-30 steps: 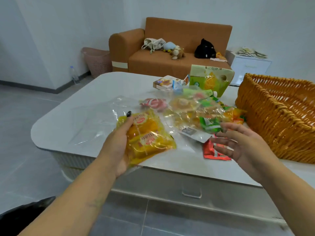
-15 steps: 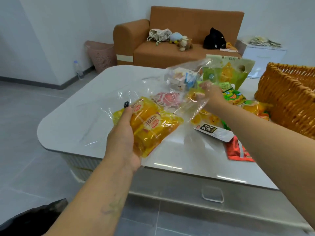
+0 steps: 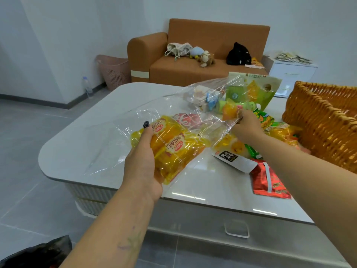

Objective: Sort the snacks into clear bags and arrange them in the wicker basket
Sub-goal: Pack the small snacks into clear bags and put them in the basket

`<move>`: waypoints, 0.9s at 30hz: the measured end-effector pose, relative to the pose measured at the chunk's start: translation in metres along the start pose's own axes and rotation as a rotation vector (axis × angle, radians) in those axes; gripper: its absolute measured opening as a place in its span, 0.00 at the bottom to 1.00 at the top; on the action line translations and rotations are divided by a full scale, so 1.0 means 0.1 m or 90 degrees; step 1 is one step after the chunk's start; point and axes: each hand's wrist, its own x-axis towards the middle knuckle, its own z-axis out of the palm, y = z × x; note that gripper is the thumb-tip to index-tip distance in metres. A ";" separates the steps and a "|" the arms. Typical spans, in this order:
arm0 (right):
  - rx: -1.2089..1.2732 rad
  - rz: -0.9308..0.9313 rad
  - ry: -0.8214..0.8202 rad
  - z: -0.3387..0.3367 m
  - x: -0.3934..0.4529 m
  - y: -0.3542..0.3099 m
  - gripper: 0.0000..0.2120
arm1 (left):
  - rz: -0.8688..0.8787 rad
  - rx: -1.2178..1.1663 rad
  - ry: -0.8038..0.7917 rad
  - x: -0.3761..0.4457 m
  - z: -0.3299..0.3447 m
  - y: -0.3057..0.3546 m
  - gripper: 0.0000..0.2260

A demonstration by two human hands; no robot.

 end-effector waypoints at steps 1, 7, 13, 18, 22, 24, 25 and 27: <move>0.095 0.008 0.016 -0.10 -0.11 -0.02 0.10 | -0.002 0.002 -0.007 -0.02 0.01 -0.01 0.15; 0.560 0.308 0.030 -0.91 -0.83 0.01 0.15 | -0.021 0.047 -0.082 -0.18 0.07 -0.03 0.17; 0.691 0.425 -0.033 -1.68 -1.77 0.36 0.16 | -0.040 0.102 -0.139 -0.32 0.07 -0.09 0.15; 0.715 0.421 -0.072 -1.97 -2.05 0.45 0.17 | -0.037 0.147 -0.177 -0.38 0.06 -0.19 0.19; 0.726 0.389 -0.211 -1.84 -2.03 0.41 0.24 | -0.046 0.144 -0.177 -0.41 0.06 -0.22 0.20; 0.710 0.377 -0.260 -1.77 -1.96 0.38 0.23 | -0.048 0.151 -0.169 -0.42 0.05 -0.22 0.20; 0.700 0.372 -0.272 -1.74 -1.92 0.37 0.22 | -0.050 0.154 -0.162 -0.42 0.04 -0.22 0.20; 0.690 0.366 -0.280 -1.69 -1.86 0.36 0.20 | -0.054 0.155 -0.150 -0.41 0.02 -0.23 0.19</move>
